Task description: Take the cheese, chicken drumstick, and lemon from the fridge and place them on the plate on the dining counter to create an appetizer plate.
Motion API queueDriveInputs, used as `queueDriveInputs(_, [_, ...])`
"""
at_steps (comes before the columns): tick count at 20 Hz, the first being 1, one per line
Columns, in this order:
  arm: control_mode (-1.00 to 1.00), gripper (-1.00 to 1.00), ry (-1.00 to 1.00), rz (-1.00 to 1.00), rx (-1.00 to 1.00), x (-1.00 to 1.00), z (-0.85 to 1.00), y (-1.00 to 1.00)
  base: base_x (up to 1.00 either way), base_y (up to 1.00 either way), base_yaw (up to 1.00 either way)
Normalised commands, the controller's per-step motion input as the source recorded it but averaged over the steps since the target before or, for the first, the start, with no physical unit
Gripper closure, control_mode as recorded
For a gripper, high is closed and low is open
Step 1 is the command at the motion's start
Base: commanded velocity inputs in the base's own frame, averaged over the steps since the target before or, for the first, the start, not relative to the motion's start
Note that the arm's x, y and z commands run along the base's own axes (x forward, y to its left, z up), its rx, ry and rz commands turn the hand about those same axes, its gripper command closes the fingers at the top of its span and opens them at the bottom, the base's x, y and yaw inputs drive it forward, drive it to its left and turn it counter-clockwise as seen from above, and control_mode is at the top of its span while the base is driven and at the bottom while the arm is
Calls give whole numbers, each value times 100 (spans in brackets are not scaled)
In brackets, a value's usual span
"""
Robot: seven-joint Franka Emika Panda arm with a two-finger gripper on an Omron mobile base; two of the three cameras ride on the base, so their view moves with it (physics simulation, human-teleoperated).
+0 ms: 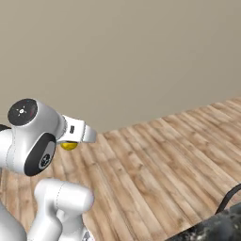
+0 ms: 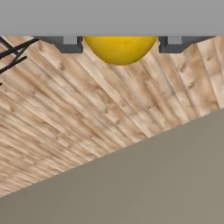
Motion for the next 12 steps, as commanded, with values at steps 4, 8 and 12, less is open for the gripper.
queueDriveInputs(4, [100,100,0,0,0,0,0,0,65,26,-44])
queueDriveInputs(8, [100,100,0,0,0,0,0,0,72,25,-44])
queueDriveInputs(12, [100,100,0,0,0,0,0,0,71,14,-43])
